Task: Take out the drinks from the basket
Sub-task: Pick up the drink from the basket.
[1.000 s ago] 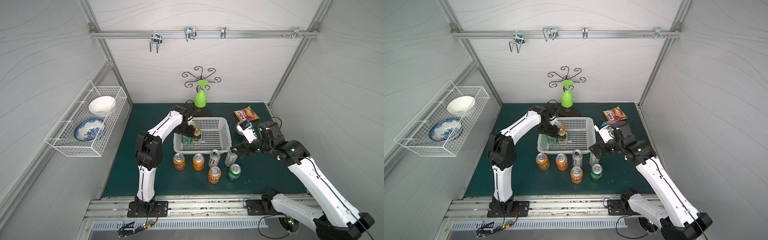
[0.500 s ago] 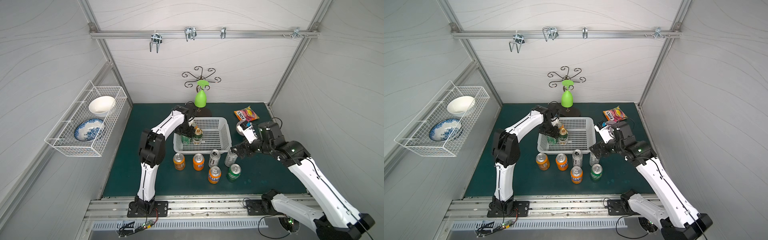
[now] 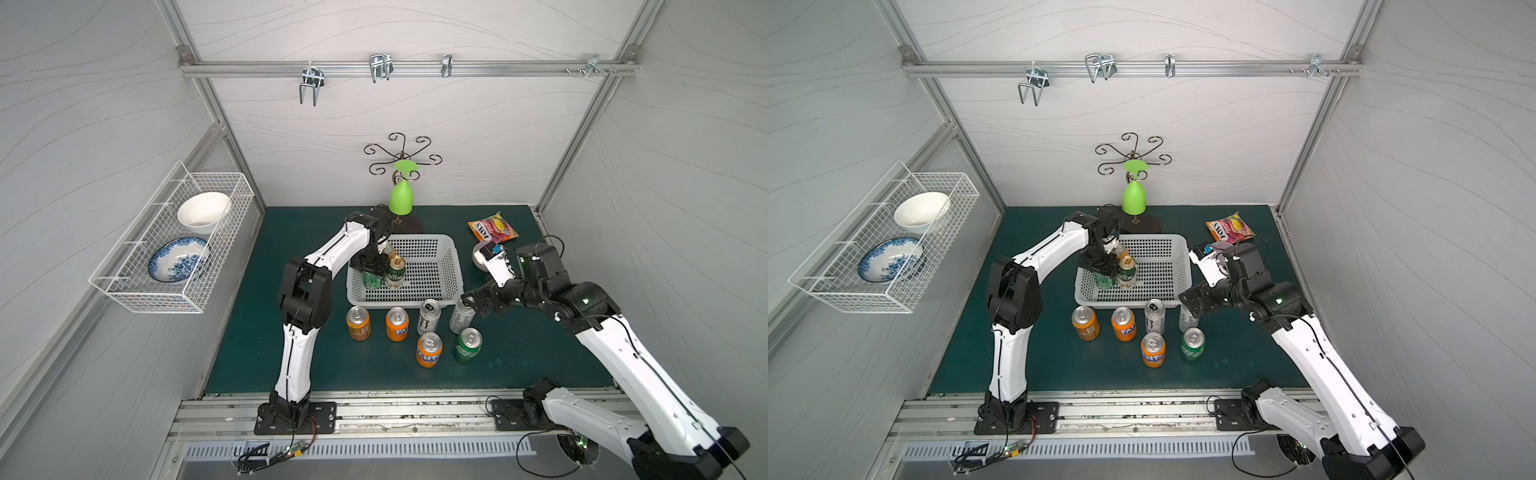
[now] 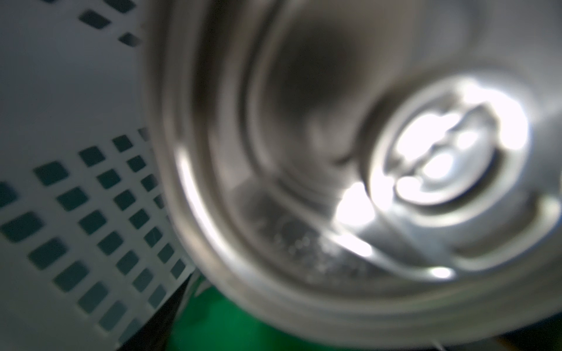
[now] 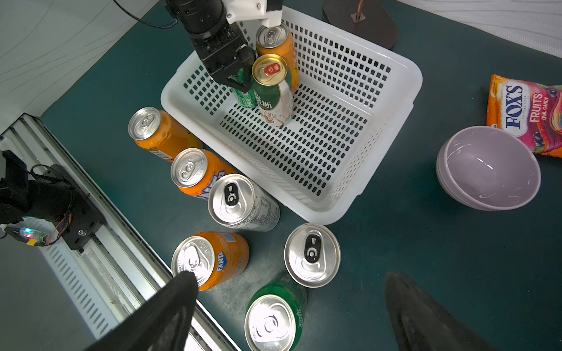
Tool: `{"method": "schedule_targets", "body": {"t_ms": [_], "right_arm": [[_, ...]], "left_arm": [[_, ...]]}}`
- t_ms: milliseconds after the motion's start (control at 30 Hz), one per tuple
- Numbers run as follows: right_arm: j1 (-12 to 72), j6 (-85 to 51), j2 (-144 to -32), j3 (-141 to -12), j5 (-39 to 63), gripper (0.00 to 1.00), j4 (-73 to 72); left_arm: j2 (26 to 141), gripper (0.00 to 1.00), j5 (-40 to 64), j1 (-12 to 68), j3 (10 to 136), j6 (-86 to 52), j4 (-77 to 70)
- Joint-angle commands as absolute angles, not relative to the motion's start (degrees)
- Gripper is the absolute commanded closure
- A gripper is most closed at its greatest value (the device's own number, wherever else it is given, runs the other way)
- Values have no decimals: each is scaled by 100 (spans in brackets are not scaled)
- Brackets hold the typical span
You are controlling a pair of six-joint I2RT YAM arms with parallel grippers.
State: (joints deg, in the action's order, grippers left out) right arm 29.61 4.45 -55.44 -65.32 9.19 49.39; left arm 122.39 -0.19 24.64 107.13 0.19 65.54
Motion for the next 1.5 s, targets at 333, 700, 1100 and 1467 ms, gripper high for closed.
{"method": "schedule_targets", "body": {"t_ms": [333, 700, 1100, 1467], "right_arm": [[2933, 502, -5480, -6486, 878, 1, 4855], [2934, 512, -5493, -6530, 769, 1, 4870], [2934, 501, -5459, -6504, 751, 1, 4873], [2935, 498, -5465, -6495, 740, 1, 4874]], "left_arm": [[11458, 44, -25, 2470, 10424, -61, 6464], [10954, 45, -22, 2521, 10530, -97, 6868], [10078, 46, -162, 2628, 10820, -167, 7435], [8842, 44, -440, 2636, 10127, -261, 7755]]}}
